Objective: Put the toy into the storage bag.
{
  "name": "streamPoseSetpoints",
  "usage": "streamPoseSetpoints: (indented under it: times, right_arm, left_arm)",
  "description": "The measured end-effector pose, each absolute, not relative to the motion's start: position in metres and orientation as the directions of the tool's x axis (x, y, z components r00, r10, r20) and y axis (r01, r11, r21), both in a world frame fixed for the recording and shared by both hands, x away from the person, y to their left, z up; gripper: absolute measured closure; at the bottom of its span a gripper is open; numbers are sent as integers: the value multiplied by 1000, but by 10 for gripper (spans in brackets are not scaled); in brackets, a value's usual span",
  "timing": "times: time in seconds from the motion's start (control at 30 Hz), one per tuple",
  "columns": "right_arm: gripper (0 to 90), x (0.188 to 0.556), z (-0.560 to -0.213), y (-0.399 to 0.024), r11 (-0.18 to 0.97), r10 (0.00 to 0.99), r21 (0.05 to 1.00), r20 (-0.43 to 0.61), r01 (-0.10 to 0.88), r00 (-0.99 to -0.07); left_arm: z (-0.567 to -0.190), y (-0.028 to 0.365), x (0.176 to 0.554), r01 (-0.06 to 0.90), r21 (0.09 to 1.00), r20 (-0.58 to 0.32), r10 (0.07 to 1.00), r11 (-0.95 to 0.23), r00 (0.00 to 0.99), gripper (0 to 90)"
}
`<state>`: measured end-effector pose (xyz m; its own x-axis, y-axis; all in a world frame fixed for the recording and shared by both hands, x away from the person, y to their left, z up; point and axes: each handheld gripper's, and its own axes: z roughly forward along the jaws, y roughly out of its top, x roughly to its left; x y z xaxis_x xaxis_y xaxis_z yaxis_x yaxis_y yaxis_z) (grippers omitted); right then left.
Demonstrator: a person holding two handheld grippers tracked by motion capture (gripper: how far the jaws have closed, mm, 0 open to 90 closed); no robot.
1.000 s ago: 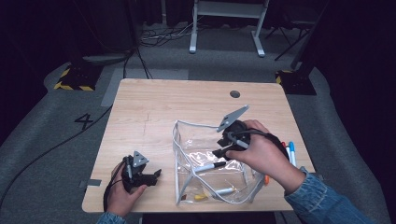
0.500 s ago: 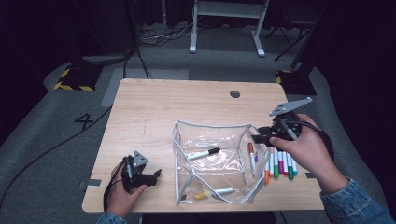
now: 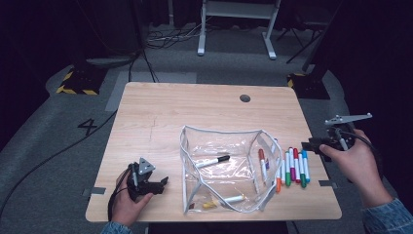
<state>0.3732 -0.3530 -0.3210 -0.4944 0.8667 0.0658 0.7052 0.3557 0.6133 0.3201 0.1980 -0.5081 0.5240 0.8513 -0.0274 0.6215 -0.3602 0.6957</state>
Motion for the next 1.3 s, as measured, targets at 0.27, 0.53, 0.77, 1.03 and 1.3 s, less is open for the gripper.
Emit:
streamPoseSetpoints:
  times: [0.27, 0.53, 0.77, 1.03, 1.3]
  right_arm:
    - [596, 381, -365, -382, 301, 916, 555, 58, 775, -397]
    - [595, 386, -411, -400, 254, 943, 489, 69, 834, -327]
    - [597, 392, -444, -407, 218, 956, 440, 84, 871, -281]
    - [741, 405, -469, -416, 189, 970, 401, 64, 897, -233]
    - [773, 406, -463, -419, 136, 981, 407, 74, 903, -181]
  left_arm:
    - [-508, 198, 320, 622, 696, -28, 851, -360, 524, 153]
    - [-508, 198, 320, 621, 696, -27, 851, -361, 524, 153]
    - [-508, 198, 320, 622, 695, -28, 851, -360, 525, 153]
    - [-508, 198, 320, 624, 694, -29, 851, -360, 524, 153]
    - [-508, 198, 320, 622, 695, -27, 851, -362, 525, 153]
